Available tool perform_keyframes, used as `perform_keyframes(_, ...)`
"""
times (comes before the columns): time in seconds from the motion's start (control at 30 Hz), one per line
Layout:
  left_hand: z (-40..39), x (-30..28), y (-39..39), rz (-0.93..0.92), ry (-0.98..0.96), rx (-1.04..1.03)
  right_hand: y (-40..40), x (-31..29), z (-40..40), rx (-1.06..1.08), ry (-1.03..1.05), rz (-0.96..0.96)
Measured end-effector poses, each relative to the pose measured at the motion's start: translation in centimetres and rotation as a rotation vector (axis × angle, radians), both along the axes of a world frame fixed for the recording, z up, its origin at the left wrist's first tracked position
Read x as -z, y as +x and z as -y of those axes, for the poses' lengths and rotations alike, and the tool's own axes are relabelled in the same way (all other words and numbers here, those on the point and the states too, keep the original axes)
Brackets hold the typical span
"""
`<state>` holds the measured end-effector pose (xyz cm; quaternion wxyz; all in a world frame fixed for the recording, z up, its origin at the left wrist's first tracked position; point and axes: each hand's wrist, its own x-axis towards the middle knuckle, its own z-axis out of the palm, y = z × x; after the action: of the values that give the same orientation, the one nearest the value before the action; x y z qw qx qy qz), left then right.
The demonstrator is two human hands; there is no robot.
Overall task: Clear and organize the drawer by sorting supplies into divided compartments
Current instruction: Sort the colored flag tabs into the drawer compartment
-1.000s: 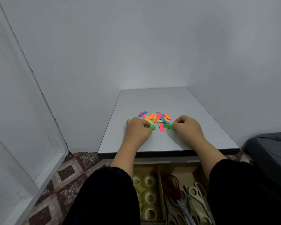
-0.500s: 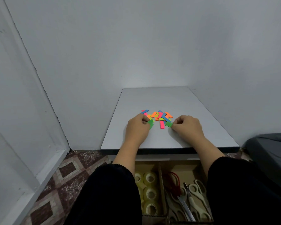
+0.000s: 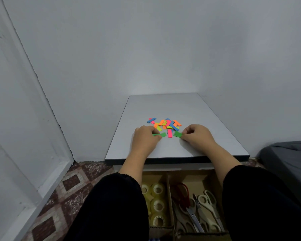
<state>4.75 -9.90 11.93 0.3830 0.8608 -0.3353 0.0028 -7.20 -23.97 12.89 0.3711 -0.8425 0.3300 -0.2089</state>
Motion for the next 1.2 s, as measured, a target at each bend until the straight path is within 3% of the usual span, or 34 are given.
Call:
perform_keyframes(0.17,-0.4,-0.6,-0.5,-0.127,-0.093,0.04,-0.8,0.1,-0.3,-0.007,-0.01,0.09)
perform_keyframes(0.37,-1.1,-0.8,-1.2,-0.182,-0.092,0.027,-1.2,0.1,-1.1,-0.026,-0.135,-0.054)
perform_keyframes(0.47,-1.5,-1.0,-1.9,-0.184,-0.099,0.041,-1.6,0.0,-1.5,-0.024,-0.166,-0.038)
perform_keyframes(0.63,-2.7,-1.1,-3.7,-0.254,-0.214,0.061,-3.1,0.0,-2.5,-0.084,-0.112,0.013)
perform_keyframes(0.77,-4.3,-1.0,-6.5,-0.321,-0.388,0.121,-5.4,-0.7,-3.4,-0.133,0.057,0.091)
perform_keyframes(0.93,-6.8,1.6,-11.3,-0.288,-0.384,0.256,-11.3,-1.1,-5.7,-0.122,0.138,0.136)
perform_keyframes(1.03,-8.5,3.9,-13.5,-0.293,-0.368,0.289,-15.6,-0.3,-7.7,-0.081,0.194,-0.023)
perform_keyframes(1.2,-10.4,7.6,-15.9,-0.469,-0.39,0.202,-20.4,4.4,-11.3,0.054,0.289,-0.39)
